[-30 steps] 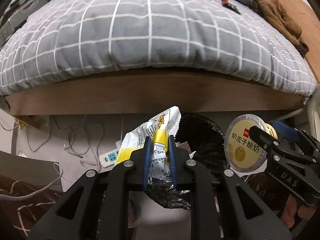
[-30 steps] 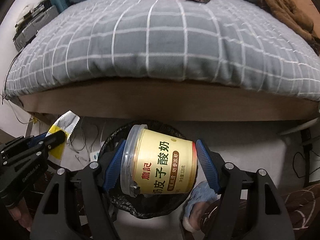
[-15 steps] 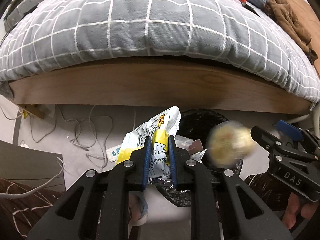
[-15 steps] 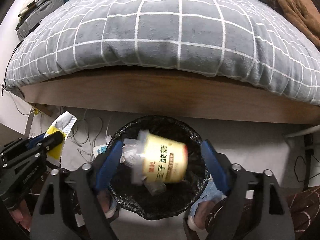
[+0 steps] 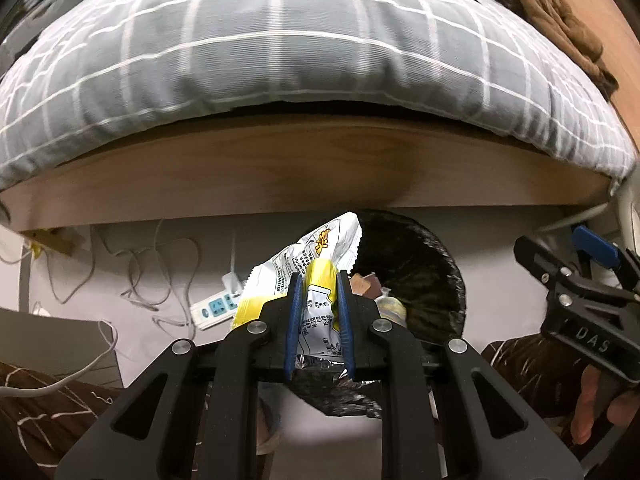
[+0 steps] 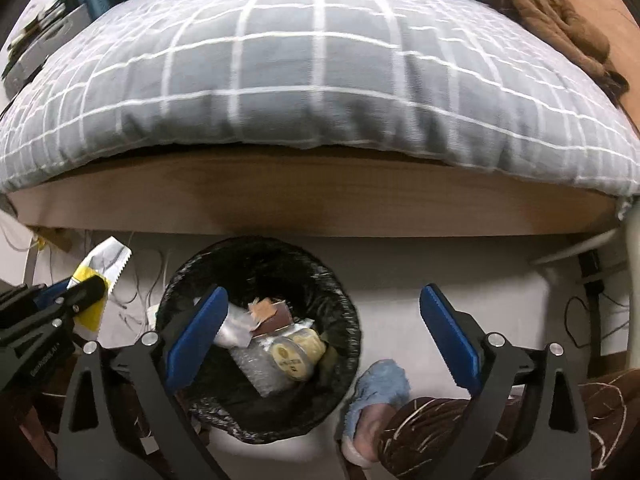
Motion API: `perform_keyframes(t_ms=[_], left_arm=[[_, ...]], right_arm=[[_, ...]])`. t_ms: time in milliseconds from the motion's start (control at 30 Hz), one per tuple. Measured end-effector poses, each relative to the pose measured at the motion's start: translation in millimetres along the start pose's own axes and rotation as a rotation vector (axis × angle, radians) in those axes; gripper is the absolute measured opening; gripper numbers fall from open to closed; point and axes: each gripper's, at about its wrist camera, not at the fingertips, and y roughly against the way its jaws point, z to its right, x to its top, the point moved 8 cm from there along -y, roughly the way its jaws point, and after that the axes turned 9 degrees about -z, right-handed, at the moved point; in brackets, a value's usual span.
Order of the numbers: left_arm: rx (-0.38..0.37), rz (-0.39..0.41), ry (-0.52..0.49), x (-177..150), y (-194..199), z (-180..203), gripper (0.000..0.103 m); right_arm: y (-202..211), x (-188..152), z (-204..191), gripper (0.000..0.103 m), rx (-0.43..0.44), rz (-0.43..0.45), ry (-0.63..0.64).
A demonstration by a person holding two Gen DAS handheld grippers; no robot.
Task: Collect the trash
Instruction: 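Open the left tool to drop the yellow snack wrapper into the bin, then raise both tools from the bin over the bed toward the red bag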
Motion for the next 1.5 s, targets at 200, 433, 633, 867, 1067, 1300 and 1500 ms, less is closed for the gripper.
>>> perform_keyframes(t_ms=[200, 433, 633, 867, 1067, 1300, 1500], left_arm=[[-0.019, -0.012, -0.048, 1.9, -6.4, 29.7, 0.017], [0.007, 0.008, -0.083, 3.0, -7.8, 45.8, 0.038], [0.041, 0.007, -0.077, 2.1, -10.7, 41.9, 0.055], [0.053, 0.039, -0.069, 4.6, -3.4, 35.1, 0.075], [0.083, 0.109, -0.074, 11.4, 20.4, 33.1, 0.093], [0.097, 0.18, -0.071, 26.2, 46.7, 33.2, 0.097], [0.078, 0.245, -0.053, 43.2, 75.6, 30.6, 0.097]], right_arm=[[7.9, -1.4, 33.0, 0.093, -0.018, 0.014, -0.069], [10.2, -2.9, 53.8, 0.093, -0.036, 0.01, -0.104], [8.6, -0.5, 49.8, 0.093, -0.037, 0.01, -0.112], [11.5, 1.5, 43.1, 0.093, -0.041, 0.023, -0.093], [21.3, 6.7, 42.7, 0.093, -0.033, 0.048, -0.095], [48.4, 20.5, 44.3, 0.093, -0.022, 0.124, -0.093], [71.5, 35.8, 48.6, 0.093, -0.005, 0.192, -0.113]])
